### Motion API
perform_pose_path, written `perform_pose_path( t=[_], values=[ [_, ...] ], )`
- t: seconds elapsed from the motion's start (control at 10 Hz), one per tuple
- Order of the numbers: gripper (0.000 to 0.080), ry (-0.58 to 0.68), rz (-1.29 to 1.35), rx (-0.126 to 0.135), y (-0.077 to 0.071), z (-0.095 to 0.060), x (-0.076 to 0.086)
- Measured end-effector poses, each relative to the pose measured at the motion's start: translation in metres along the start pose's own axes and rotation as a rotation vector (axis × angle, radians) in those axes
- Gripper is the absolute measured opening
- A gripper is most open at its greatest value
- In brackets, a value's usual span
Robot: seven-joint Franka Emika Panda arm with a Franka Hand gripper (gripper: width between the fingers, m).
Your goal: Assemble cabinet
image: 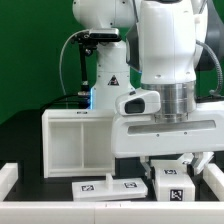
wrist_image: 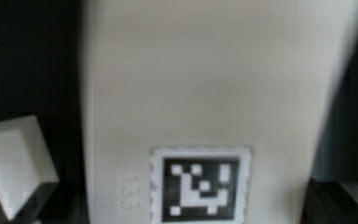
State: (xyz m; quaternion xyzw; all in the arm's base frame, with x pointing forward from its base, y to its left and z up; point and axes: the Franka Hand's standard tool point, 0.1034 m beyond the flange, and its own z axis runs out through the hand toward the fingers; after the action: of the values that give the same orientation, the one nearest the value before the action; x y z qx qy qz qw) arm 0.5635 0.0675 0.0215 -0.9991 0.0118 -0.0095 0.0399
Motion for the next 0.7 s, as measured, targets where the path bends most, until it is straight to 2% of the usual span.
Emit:
perform_pose_path(
  t=[0.3,0.4,0.5,0.7],
  values=[
    [0.0552,-0.001,-0.001,0.000,0.000,0.000,0.000],
    [0.0552,-0.016,-0.006,0.000,-0.005,-0.010,-0.001],
    [0.0552,-0.018,-0.011,0.000,-0.012,-0.027,-0.003],
    [0.0552,-0.016,-0.023,-0.002,-0.021,-0.047,-0.018]
  ],
)
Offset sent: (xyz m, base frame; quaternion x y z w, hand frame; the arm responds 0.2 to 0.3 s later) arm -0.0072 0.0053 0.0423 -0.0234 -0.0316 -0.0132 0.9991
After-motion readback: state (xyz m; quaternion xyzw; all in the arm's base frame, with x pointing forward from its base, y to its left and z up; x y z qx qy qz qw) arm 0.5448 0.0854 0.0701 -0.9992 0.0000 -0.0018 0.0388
